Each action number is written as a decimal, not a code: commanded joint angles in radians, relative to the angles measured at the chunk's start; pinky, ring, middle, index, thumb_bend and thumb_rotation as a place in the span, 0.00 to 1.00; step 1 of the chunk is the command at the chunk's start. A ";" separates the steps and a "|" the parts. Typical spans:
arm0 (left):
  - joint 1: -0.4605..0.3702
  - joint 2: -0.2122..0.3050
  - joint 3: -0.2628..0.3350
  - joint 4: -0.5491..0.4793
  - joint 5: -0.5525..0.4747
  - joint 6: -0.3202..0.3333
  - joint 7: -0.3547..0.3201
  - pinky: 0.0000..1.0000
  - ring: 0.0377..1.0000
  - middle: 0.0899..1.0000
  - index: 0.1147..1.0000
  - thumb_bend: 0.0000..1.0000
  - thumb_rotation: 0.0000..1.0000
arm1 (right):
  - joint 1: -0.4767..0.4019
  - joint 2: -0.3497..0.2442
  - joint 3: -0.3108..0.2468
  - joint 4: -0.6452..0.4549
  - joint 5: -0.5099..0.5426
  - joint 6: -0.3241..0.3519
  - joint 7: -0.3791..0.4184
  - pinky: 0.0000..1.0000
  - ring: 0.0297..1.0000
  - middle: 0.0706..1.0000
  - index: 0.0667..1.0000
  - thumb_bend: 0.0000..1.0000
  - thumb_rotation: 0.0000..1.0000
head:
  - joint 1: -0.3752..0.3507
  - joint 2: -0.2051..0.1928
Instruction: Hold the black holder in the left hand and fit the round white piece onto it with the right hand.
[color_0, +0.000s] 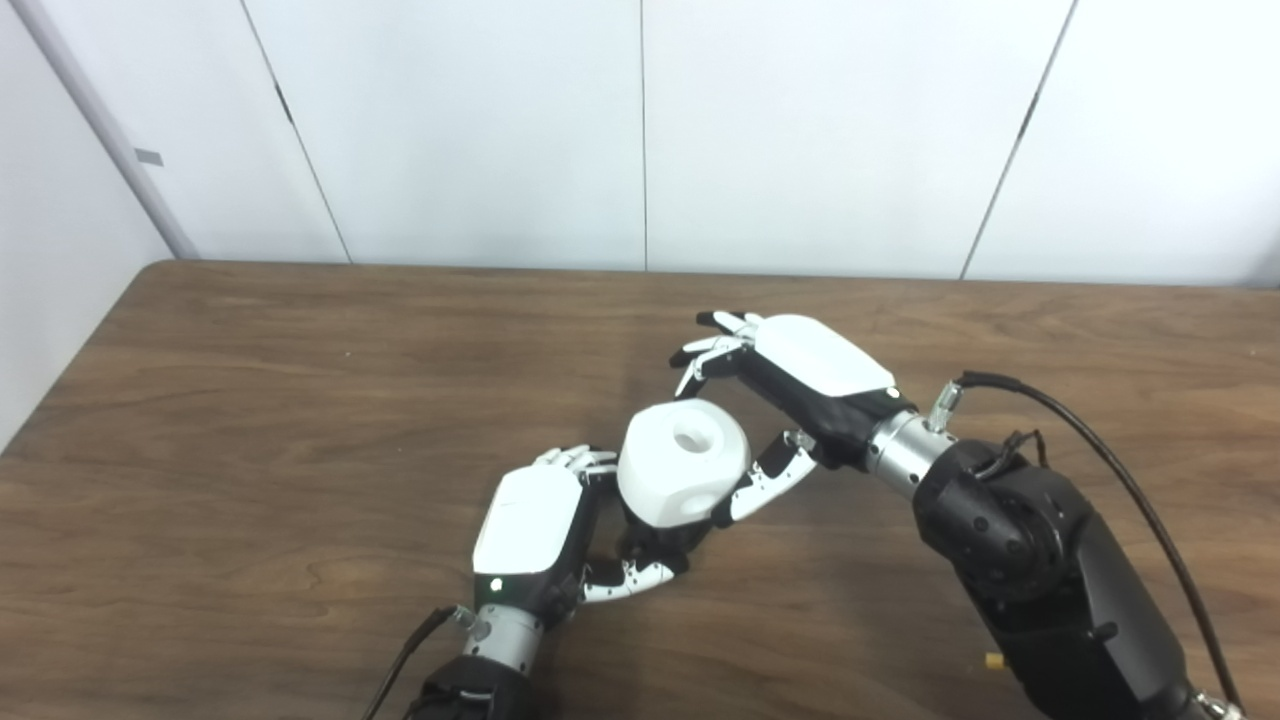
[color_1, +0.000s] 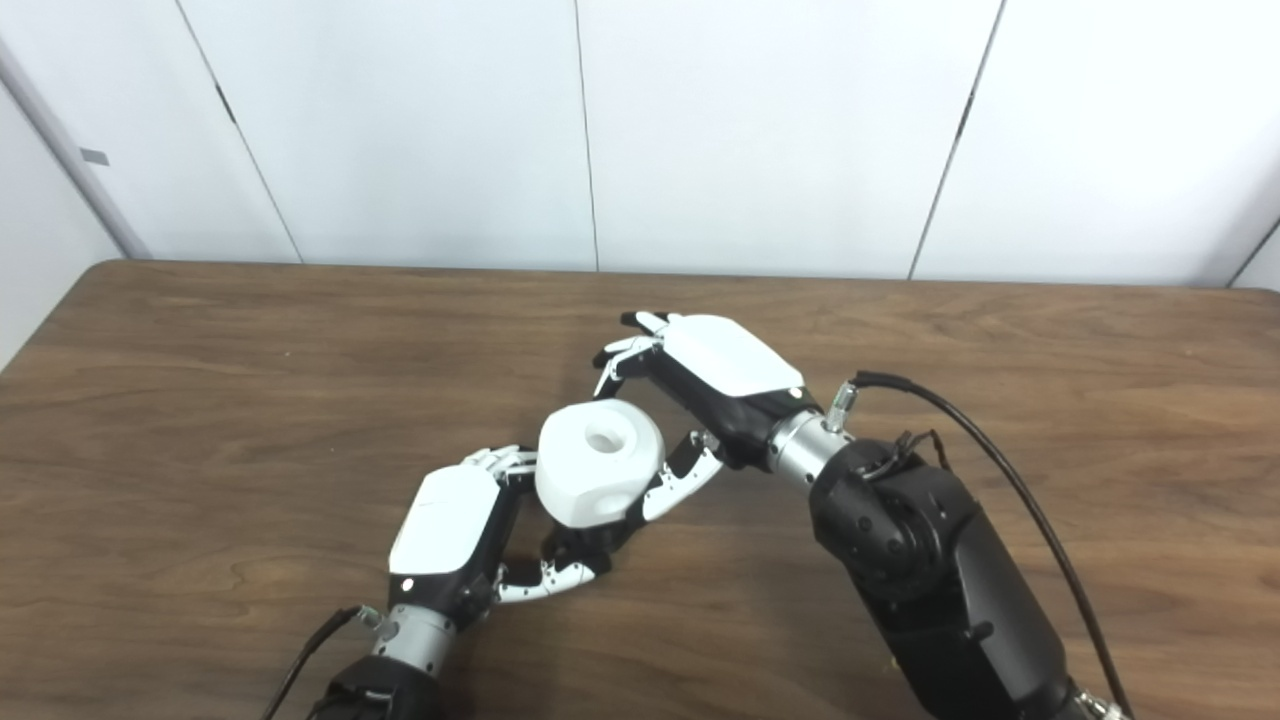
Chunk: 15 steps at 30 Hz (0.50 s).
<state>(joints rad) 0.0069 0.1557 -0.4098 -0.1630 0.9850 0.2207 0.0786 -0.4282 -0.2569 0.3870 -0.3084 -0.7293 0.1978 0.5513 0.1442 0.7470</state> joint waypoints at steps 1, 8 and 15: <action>0.018 0.004 -0.028 0.041 0.015 0.000 -0.045 0.87 0.83 0.74 0.42 0.52 0.05 | -0.035 0.005 -0.009 -0.020 -0.001 -0.010 -0.019 1.00 0.98 0.82 0.45 0.52 0.14 | 0.001 0.001; 0.020 0.006 -0.028 0.040 0.016 -0.001 -0.043 0.87 0.83 0.74 0.42 0.52 0.05 | -0.042 -0.007 -0.020 -0.016 -0.002 -0.016 -0.021 1.00 0.98 0.82 0.45 0.52 0.14 | -0.004 0.001; 0.022 0.007 -0.026 0.038 0.011 -0.003 -0.043 0.87 0.83 0.74 0.42 0.52 0.05 | -0.039 -0.009 -0.023 -0.013 0.000 -0.018 -0.024 1.00 0.99 0.83 0.45 0.52 0.14 | -0.004 0.002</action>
<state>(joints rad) 0.0070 0.1563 -0.4102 -0.1631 0.9851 0.2201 0.0786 -0.4279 -0.2655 0.3781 -0.3044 -0.7317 0.1968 0.5512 0.1396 0.7486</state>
